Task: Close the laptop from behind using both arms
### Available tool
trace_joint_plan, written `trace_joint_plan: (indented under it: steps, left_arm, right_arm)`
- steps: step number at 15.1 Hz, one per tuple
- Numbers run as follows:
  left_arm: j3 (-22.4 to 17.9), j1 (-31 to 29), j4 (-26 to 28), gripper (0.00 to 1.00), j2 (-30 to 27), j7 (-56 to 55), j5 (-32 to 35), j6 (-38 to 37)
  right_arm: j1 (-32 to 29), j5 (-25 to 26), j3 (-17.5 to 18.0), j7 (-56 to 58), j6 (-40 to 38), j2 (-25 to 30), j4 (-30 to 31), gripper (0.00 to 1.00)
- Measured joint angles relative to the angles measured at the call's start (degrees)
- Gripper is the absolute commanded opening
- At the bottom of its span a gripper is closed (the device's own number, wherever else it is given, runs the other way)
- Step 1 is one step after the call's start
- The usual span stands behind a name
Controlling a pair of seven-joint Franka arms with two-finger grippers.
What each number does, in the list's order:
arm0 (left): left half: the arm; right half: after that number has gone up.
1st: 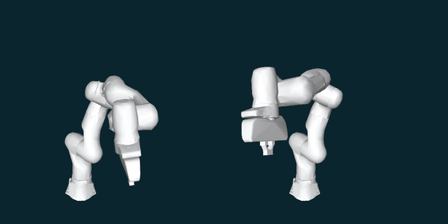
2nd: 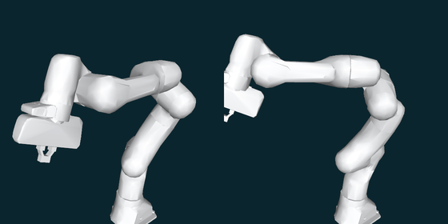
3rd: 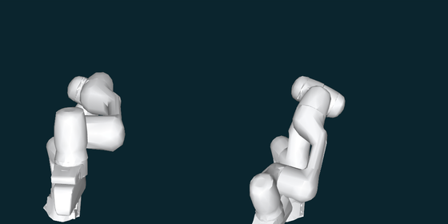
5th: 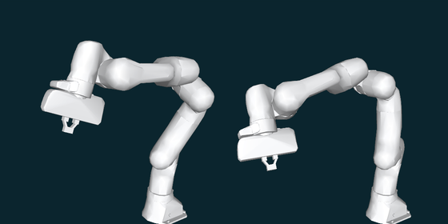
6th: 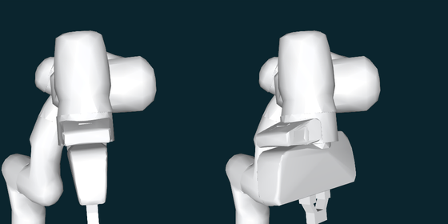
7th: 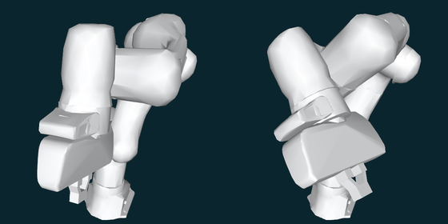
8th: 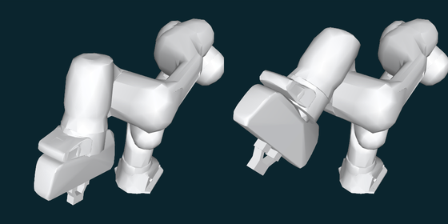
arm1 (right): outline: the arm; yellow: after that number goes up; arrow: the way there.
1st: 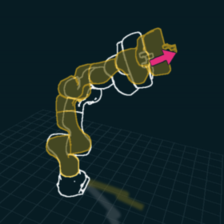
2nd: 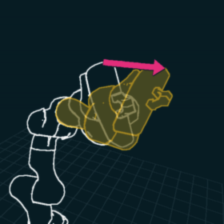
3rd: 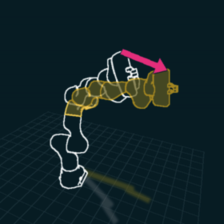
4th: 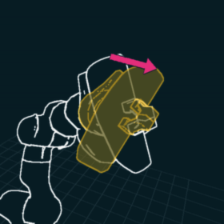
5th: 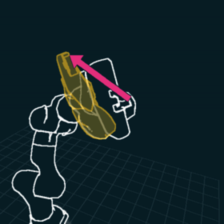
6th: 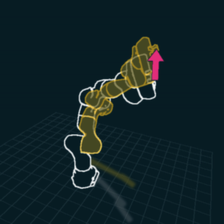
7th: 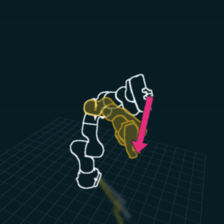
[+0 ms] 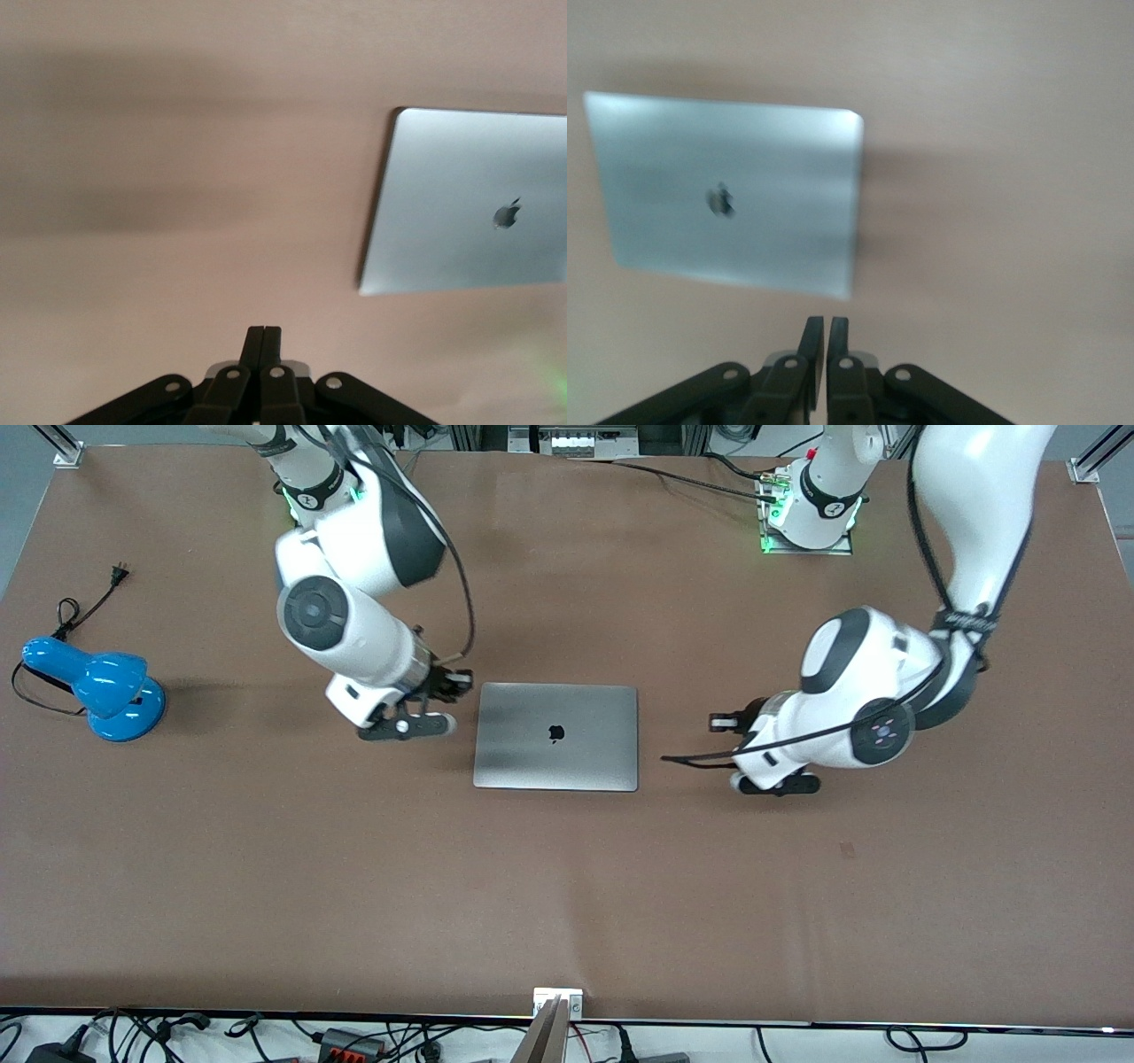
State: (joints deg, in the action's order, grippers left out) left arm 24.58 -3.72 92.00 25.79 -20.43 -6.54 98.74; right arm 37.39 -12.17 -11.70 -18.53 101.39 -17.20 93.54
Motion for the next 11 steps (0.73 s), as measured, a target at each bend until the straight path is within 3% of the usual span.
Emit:
trace_joint_plan:
  steps: [3,8,10,11]
  left_arm:
    - [-0.1,-3.5,-1.8,0.0,-6.1,3.4,0.2,-8.5]
    - [-0.3,-11.5,-12.5,0.05,-9.0,7.0,2.7,-26.4]
    - [-0.3,-12.3,-14.0,0.07,-9.1,9.3,4.8,-28.2]
    - [-0.1,-12.2,-14.2,0.04,-9.4,9.8,5.2,-28.3]
  right_arm:
    - [-0.9,4.5,-1.2,0.1,-15.8,1.6,-8.8,0.98]
    - [-6.1,5.8,-2.2,6.6,-26.1,1.8,-15.7,1.0]
    - [-9.2,7.6,-3.3,13.7,-29.5,2.3,-17.8,1.0]
    - [-10.8,8.5,-4.0,17.4,-30.5,3.0,-18.5,1.0]
